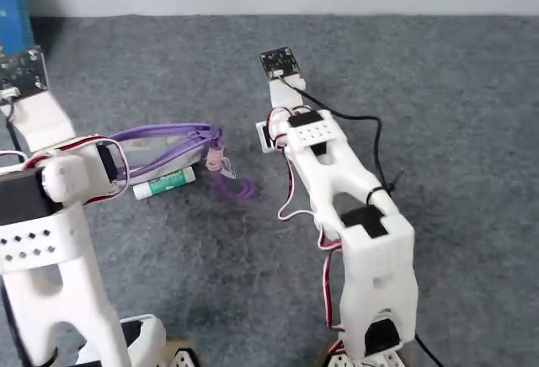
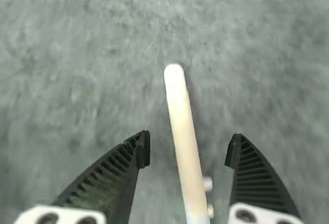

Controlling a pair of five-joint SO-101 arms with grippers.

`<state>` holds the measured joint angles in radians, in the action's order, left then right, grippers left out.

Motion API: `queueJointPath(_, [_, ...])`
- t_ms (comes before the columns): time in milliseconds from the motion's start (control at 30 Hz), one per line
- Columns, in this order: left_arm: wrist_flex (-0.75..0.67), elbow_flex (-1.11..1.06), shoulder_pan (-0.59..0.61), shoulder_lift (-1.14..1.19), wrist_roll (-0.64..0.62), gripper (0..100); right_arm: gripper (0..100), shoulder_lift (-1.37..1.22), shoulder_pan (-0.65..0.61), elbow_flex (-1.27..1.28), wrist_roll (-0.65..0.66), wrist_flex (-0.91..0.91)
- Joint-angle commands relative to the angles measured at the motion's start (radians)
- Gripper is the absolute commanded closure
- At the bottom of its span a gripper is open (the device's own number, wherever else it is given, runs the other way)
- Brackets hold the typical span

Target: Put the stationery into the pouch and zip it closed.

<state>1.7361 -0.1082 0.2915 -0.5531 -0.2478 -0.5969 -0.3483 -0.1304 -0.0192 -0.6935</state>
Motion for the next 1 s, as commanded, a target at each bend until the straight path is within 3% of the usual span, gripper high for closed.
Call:
queueJointPath(0, [-0.035,0.001,0.008,-0.006,0.011,99,75.3,-0.048,0.008,-0.141,0.014,-0.008])
queueJointPath(200, [-0.041,-0.004,0.008,-0.006,0.011,99,77.1,-0.137,-0.004,-0.195,0.097,-0.01])
queueJointPath(367, [-0.04,-0.005,0.008,-0.006,0.009,99,99.8,-0.162,0.004,-0.195,0.14,-0.01])
queueJointPath(433, [-0.04,-0.005,0.006,-0.006,0.009,99,96.4,-0.154,0.008,-0.195,0.14,-0.035])
queueJointPath(700, [-0.038,-0.005,0.008,-0.006,0.009,99,99.1,-0.019,0.045,-0.193,0.133,-0.254])
queueJointPath(967, [-0.038,-0.005,0.006,-0.006,0.009,99,99.1,0.197,0.051,-0.193,0.132,-0.615])
